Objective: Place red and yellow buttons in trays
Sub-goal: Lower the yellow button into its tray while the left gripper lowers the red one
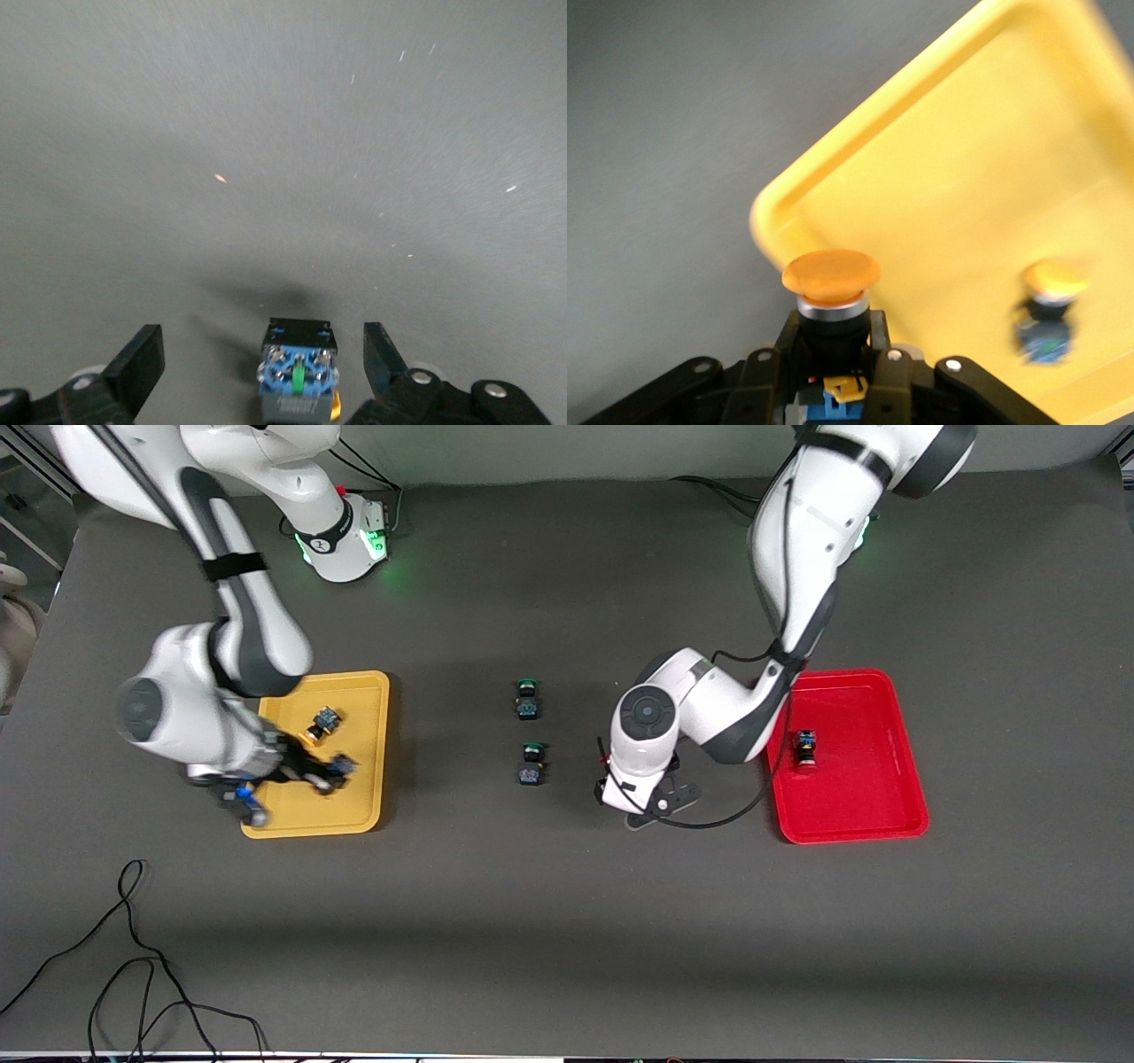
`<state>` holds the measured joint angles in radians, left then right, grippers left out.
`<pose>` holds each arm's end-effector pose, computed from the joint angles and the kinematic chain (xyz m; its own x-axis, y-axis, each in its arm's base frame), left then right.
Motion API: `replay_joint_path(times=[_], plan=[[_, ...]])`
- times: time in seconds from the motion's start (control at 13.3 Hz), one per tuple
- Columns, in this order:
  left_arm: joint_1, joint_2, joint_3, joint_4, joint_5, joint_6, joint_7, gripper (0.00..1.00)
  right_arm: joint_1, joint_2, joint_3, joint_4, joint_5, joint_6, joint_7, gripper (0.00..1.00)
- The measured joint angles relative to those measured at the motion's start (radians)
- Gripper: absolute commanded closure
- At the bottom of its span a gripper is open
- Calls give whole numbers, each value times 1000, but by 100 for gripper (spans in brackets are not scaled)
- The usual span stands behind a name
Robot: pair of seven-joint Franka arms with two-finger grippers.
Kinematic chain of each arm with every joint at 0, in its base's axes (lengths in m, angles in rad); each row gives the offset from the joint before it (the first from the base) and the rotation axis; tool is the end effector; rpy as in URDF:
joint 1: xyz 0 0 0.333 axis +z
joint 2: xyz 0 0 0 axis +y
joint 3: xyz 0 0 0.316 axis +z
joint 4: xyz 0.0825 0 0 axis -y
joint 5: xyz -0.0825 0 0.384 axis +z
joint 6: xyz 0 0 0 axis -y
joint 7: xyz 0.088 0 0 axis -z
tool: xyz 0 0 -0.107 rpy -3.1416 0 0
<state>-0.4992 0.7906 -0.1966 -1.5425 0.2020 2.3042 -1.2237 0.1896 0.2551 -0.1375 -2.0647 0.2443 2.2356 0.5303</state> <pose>0.5558 -0.4323 0.1896 0.9014 0.4329 0.0050 0.4330 -0.9013 -0.0126 0.5751 0.0388 0.3046 0.8000 -0.5808 -0.1504 -0.5953 -0.7996 -0.0786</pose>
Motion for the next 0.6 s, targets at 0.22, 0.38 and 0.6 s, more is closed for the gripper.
replay_joint_path(times=[0.22, 0.38, 0.6], plan=[[-13, 30, 0, 9, 7, 12, -19, 31, 0, 32, -28, -19, 0, 7, -75, 85], [-14, 30, 1, 13, 7, 12, -31, 80, 12, 46, -27, -18, 0, 13, -75, 85], [-14, 29, 1, 23, 7, 10, -47, 100, 15, 47, -26, -18, 0, 18, -75, 85]])
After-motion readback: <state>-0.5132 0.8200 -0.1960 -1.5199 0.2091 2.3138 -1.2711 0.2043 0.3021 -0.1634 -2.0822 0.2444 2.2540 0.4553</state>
